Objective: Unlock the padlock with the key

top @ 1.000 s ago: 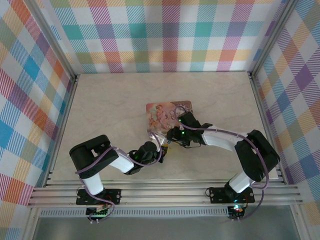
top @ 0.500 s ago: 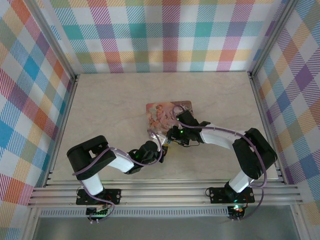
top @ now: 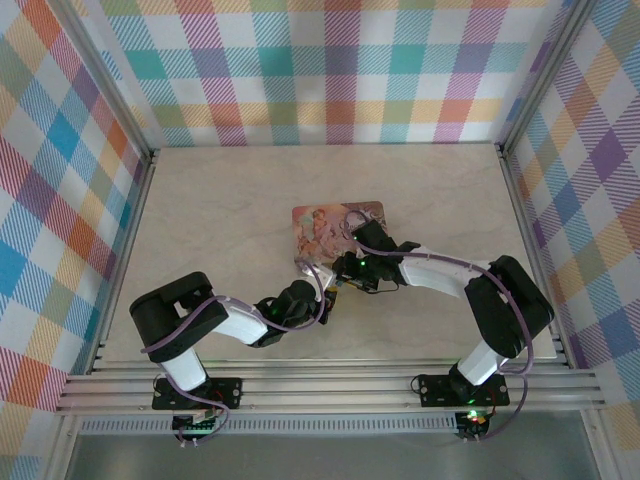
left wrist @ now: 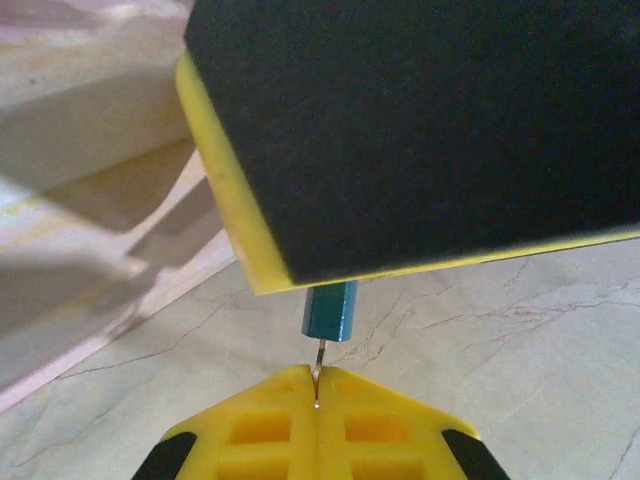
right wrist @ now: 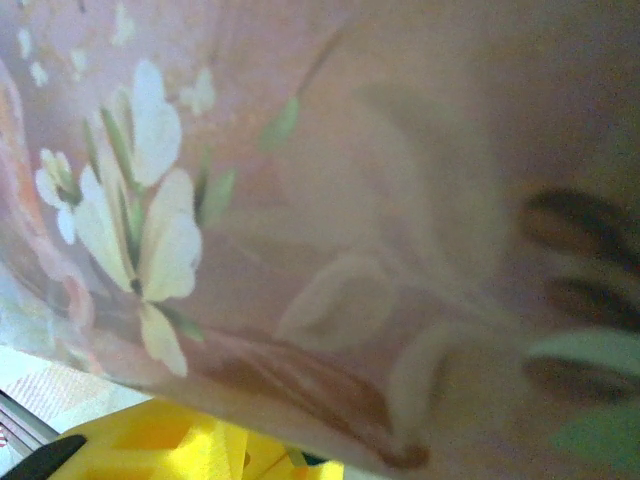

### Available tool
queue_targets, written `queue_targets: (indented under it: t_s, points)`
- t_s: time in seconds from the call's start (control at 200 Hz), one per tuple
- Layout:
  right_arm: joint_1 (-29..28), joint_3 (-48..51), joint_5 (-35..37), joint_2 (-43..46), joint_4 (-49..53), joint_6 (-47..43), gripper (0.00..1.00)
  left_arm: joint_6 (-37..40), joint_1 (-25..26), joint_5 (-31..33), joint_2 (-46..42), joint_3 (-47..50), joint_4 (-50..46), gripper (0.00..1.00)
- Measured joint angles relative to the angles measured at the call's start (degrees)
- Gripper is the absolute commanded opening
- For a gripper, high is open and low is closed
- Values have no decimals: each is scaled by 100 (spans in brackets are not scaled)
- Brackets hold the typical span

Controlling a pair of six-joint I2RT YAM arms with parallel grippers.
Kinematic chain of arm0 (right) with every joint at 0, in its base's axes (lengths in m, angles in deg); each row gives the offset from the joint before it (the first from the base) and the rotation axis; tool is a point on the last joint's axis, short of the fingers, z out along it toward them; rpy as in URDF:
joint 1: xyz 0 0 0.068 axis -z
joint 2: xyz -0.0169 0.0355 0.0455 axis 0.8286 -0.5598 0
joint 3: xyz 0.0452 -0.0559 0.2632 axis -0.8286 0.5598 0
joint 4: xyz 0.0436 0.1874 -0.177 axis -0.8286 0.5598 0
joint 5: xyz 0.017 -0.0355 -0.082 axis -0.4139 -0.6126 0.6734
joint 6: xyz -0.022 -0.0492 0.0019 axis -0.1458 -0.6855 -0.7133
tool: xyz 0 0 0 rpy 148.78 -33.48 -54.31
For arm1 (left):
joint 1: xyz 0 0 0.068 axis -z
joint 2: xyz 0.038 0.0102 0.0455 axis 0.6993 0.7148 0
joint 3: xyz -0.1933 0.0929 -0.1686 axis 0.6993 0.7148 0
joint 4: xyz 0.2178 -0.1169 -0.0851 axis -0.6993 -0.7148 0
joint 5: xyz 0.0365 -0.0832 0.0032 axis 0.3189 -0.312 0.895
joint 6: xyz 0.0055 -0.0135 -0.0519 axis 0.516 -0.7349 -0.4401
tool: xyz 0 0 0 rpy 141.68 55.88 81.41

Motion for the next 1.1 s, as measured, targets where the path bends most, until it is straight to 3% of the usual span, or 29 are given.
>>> queue_targets:
  t_s: [0.38, 0.47, 0.845, 1.1]
  points:
    - [0, -39, -31, -35, 13, -4, 0, 107, 26, 63, -66, -15, -197, 0]
    - [-2, -37, -28, -35, 9, -4, 0, 107, 31, 63, -66, -22, -219, 0]
    - [-4, 468, -68, 208, -734, 199, 0, 42, 33, 160, -584, 17, -313, 25]
    - [-4, 651, 22, 354, -960, 490, 0, -140, 52, 380, -1198, 376, -295, 28]
